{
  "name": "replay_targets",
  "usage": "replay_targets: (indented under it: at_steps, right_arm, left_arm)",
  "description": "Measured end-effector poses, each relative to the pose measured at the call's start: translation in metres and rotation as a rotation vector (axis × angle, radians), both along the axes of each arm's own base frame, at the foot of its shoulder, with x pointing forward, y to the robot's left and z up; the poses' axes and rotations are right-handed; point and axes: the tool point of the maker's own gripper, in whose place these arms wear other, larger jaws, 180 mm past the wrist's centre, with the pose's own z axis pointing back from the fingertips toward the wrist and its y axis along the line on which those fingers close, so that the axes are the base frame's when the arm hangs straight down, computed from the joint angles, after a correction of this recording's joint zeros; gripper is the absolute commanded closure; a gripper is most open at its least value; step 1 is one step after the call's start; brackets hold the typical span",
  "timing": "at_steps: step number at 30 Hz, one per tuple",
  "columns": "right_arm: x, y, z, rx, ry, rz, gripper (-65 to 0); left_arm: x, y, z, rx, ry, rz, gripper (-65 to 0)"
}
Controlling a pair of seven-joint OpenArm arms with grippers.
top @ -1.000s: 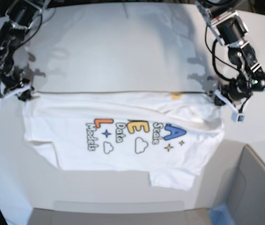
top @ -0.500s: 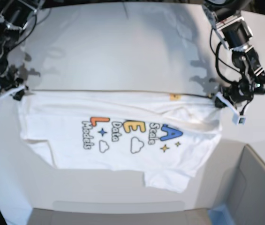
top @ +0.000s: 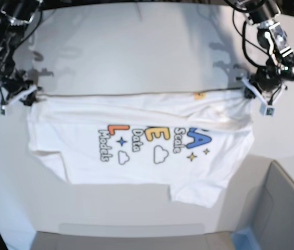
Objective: Layout the t-shirt on the table in an organized manner, then fold the t-shirt properly
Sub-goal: 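Keep dragging the collar edge with both grippers to straighten the shirt, then release the collar with the right gripper and move it beside the shirt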
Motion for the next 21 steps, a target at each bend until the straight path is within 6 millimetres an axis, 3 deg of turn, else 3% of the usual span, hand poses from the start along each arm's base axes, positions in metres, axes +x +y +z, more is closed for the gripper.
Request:
replay_targets:
  at_steps: [6, 10, 17, 21]
  right_arm:
    - [-0.023, 0.016, -0.002, -0.014, 0.005, 0.074, 0.0]
    - [-0.032, 0.016, -0.003, -0.014, 0.009, 0.078, 0.0]
    - [-0.048, -0.015, -0.001, -0.043, 0.030, 0.009, 0.0]
    - [-0.055, -0.021, -0.002, -0.055, 0.040, 0.006, 0.0]
  left_arm:
    - [-0.031, 0.002, -0.002, 0.030, 0.032, -0.019, 0.0]
    - [-0.048, 0.004, -0.003, 0.045, 0.043, -0.027, 0.0]
    - [-0.066, 0.012, -0.004, 0.052, 0.060, -0.037, 0.0]
    - [-0.075, 0.022, -0.002, 0.073, 0.076, -0.056, 0.0]
